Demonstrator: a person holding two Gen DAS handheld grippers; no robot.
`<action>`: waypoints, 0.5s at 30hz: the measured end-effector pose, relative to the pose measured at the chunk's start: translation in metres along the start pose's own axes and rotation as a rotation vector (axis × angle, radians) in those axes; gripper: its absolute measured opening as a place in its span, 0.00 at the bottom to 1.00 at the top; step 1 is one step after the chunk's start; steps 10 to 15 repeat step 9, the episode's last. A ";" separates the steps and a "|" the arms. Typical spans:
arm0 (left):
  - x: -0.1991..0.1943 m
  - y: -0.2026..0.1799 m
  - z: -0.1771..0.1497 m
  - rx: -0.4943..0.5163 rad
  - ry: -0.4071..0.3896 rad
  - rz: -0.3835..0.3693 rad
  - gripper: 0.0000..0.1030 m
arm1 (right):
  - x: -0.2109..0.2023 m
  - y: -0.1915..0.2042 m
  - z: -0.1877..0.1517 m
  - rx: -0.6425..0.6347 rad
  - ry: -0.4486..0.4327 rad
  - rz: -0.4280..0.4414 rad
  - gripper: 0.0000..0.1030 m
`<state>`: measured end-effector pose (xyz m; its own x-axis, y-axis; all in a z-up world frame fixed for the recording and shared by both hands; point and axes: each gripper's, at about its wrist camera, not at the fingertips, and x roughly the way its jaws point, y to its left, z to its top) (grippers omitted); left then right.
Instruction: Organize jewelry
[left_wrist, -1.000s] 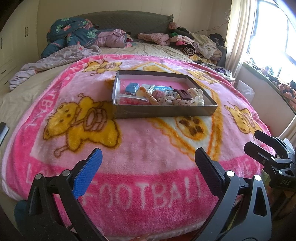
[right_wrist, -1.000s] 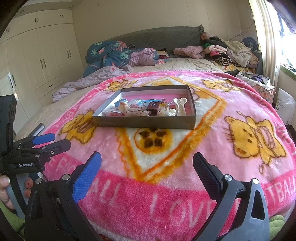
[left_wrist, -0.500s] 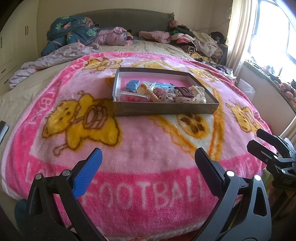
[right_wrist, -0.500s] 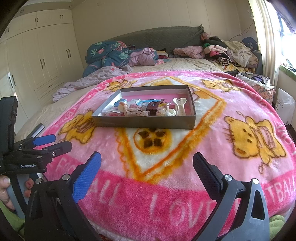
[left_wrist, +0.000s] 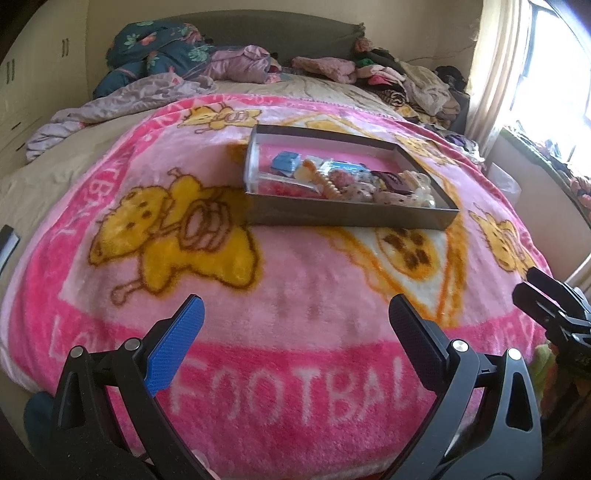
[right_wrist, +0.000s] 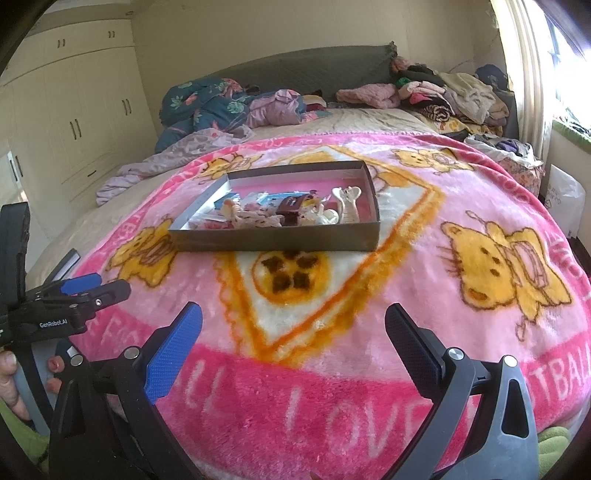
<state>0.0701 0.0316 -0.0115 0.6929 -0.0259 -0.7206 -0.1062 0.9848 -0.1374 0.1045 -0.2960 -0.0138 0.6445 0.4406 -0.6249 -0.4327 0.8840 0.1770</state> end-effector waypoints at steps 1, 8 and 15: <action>0.003 0.006 0.003 -0.020 -0.001 0.010 0.91 | 0.003 -0.004 0.001 0.010 0.004 -0.002 0.96; 0.046 0.091 0.042 -0.169 0.013 0.202 0.91 | 0.031 -0.089 0.028 0.144 0.015 -0.117 0.96; 0.055 0.112 0.052 -0.193 0.001 0.266 0.91 | 0.037 -0.106 0.034 0.164 0.019 -0.147 0.96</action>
